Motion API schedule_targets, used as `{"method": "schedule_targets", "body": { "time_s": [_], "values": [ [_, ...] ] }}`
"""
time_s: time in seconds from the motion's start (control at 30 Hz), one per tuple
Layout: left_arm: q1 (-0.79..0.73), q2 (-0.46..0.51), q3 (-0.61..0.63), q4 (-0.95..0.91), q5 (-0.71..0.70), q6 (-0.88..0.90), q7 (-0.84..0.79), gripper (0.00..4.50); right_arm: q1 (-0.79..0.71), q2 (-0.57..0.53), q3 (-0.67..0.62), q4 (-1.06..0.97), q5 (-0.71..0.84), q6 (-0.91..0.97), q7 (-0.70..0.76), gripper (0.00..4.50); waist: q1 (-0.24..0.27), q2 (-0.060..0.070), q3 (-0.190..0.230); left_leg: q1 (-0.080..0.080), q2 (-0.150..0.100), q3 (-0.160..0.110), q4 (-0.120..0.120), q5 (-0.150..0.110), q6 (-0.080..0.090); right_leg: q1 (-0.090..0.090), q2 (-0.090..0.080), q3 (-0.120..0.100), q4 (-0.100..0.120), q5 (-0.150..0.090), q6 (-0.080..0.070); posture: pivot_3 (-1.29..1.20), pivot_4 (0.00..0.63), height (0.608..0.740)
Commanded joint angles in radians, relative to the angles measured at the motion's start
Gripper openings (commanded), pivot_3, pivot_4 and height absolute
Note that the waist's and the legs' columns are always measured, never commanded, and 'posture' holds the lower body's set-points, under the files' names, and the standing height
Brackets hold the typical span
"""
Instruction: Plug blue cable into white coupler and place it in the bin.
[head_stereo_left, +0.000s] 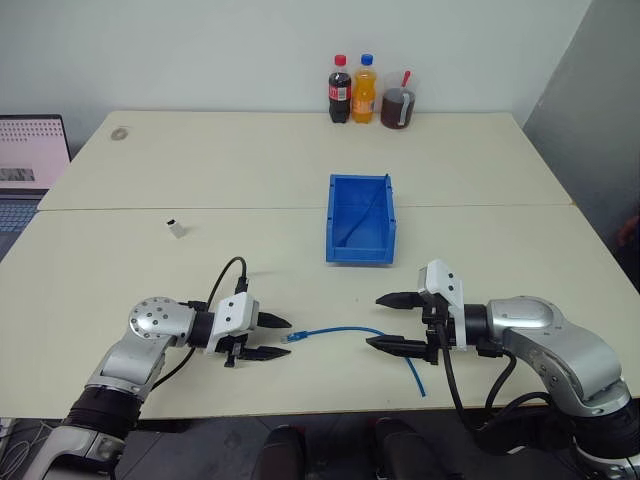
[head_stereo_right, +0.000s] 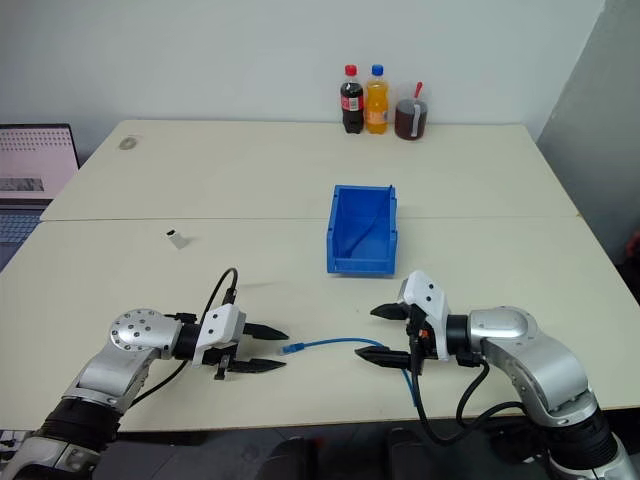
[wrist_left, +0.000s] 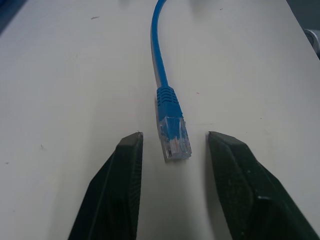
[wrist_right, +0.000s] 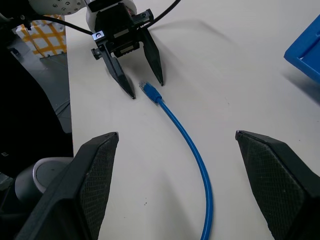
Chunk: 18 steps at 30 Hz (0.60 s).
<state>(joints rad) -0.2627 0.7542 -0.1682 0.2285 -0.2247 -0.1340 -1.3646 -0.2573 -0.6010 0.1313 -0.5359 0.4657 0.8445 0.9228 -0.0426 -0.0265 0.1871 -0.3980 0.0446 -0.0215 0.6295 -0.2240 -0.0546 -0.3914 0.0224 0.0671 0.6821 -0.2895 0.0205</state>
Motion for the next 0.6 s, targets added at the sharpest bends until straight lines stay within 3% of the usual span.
{"method": "schedule_targets", "body": {
  "time_s": [0.03,0.23,0.4,0.43,0.5,0.6],
  "values": [
    [-0.008,0.003,-0.012,0.064,0.051,-0.002,0.015,1.36,-0.003,-0.012,-0.026,-0.030,0.031,-0.005,-0.014,3.99,0.000,0.000,0.000,0.000,0.000,0.000,0.000,0.000,0.000,0.000,0.000,0.000,0.000,0.000,0.000,0.00,0.150,0.740],
    [-0.027,-0.015,-0.022,0.089,0.060,-0.013,0.027,0.23,-0.009,-0.025,-0.019,-0.025,0.045,-0.012,-0.024,3.99,0.002,0.000,0.000,0.000,0.000,0.000,0.000,0.000,0.000,0.001,0.000,-0.001,0.000,0.000,0.000,0.00,0.150,0.740],
    [-0.007,-0.023,-0.016,0.014,0.025,0.094,0.047,0.22,-0.018,-0.024,-0.019,-0.030,0.062,-0.004,-0.038,3.99,0.002,0.001,-0.001,0.000,0.000,0.000,0.000,0.000,0.000,0.001,0.000,0.000,0.000,0.000,0.000,0.00,0.150,0.740],
    [-0.010,-0.023,-0.008,-0.022,-0.006,0.191,0.062,0.22,-0.020,-0.023,-0.029,-0.038,0.077,0.008,-0.041,3.99,0.003,0.001,-0.001,0.000,0.000,0.000,0.000,0.000,0.000,0.001,0.000,0.000,0.000,0.000,0.000,0.00,0.150,0.740],
    [-0.046,-0.020,0.028,-0.135,-0.156,0.564,0.118,0.22,-0.023,-0.021,-0.079,-0.073,0.163,0.077,-0.047,3.99,0.003,0.001,-0.001,-0.001,0.000,-0.001,0.001,0.000,0.000,0.001,0.000,0.000,0.000,0.000,0.001,0.00,0.150,0.740],
    [-0.098,-0.015,0.112,-0.286,-0.434,1.063,0.194,0.22,-0.022,-0.020,-0.161,-0.117,0.383,0.233,-0.059,3.99,0.007,-0.001,0.000,-0.003,0.000,-0.003,0.002,0.000,0.000,0.001,0.000,-0.002,0.000,0.000,0.001,0.00,0.150,0.740]
  ]
}}
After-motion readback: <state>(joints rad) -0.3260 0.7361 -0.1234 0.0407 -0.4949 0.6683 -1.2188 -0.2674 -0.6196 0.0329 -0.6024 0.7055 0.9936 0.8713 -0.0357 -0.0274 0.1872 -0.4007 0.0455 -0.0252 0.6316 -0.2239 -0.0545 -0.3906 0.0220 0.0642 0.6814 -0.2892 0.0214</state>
